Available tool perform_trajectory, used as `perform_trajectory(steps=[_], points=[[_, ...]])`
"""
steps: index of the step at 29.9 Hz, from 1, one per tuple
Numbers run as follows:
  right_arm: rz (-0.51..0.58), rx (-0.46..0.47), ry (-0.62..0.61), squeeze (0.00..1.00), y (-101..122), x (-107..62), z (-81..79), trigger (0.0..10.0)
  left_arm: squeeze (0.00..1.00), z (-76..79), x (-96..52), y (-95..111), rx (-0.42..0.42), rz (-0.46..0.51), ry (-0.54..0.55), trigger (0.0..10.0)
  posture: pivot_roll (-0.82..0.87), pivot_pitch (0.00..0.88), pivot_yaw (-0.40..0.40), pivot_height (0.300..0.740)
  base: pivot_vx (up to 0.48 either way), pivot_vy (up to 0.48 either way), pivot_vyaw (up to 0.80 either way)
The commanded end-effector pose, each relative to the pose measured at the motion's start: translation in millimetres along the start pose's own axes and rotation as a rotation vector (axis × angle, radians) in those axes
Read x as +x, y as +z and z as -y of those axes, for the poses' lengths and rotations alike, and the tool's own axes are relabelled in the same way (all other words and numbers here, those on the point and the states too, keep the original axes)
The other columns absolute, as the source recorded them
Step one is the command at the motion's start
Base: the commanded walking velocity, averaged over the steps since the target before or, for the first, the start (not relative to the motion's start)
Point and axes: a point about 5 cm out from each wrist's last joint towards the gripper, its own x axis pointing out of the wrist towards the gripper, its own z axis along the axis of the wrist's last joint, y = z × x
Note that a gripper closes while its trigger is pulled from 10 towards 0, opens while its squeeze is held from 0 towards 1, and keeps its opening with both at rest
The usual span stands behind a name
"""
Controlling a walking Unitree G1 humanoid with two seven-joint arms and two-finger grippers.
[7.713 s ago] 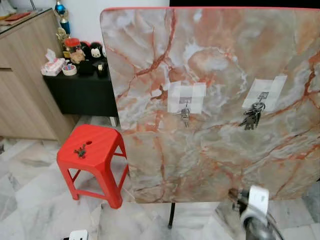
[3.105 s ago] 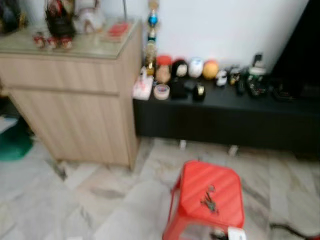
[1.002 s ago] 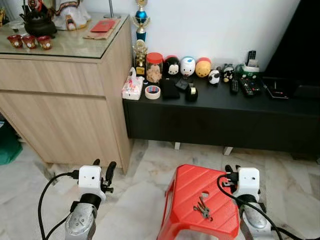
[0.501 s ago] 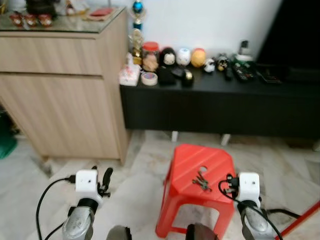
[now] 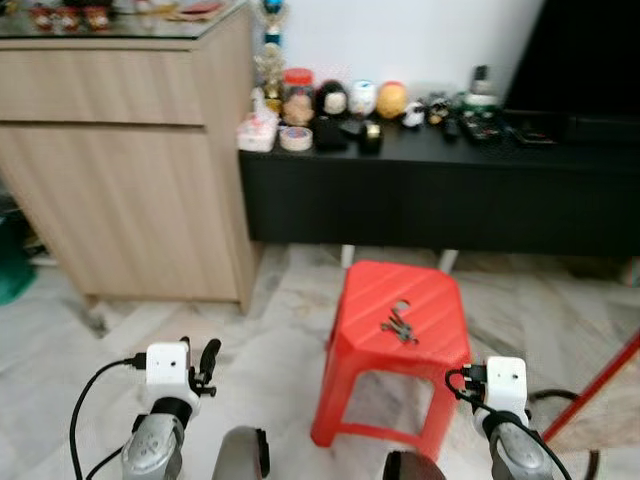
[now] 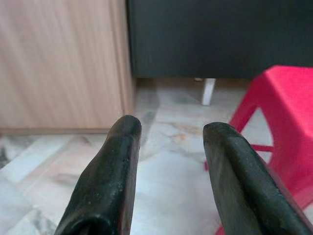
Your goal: Hang keys on a hook
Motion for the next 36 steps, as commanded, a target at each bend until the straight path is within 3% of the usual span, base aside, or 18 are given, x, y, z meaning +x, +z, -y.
perform_trajectory(steps=[1, 7, 19, 25, 36], points=[[0.020, -0.011, 0.005, 0.00, 7, 3.8, -0.5, 10.0, 0.00, -3.9, 0.5, -1, -0.014, 0.002, 0.014, 10.0, 0.05, 0.000, -0.063, 0.611, 0.247, 0.000, 0.00], [0.025, -0.025, 0.030, 0.00, 8, 3.9, -4.0, 10.0, 0.00, -5.7, 1.8, -1, -0.014, 0.005, 0.018, 10.0, 0.05, 0.000, -0.067, 0.611, 0.305, 0.000, 0.50], [0.026, -0.023, 0.045, 0.00, 9, 5.2, -8.5, 10.0, 0.00, -7.5, 4.5, 1, -0.011, 0.019, 0.016, 10.0, 0.05, 0.000, -0.067, 0.611, 0.334, 0.000, 0.00], [0.027, -0.022, 0.050, 0.00, 9, 5.0, -8.8, 10.0, 0.00, -7.5, 5.7, 3, -0.015, 0.033, 0.017, 10.0, 0.05, 0.000, -0.068, 0.611, 0.310, 0.000, 0.78], [-0.030, -0.037, 0.102, 0.00, 1, 3.6, -11.4, 10.0, 0.00, -8.3, 6.4, 5, -0.018, 0.038, 0.019, 10.0, 0.04, 0.000, -0.059, 0.611, 0.000, 0.000, 0.00]])
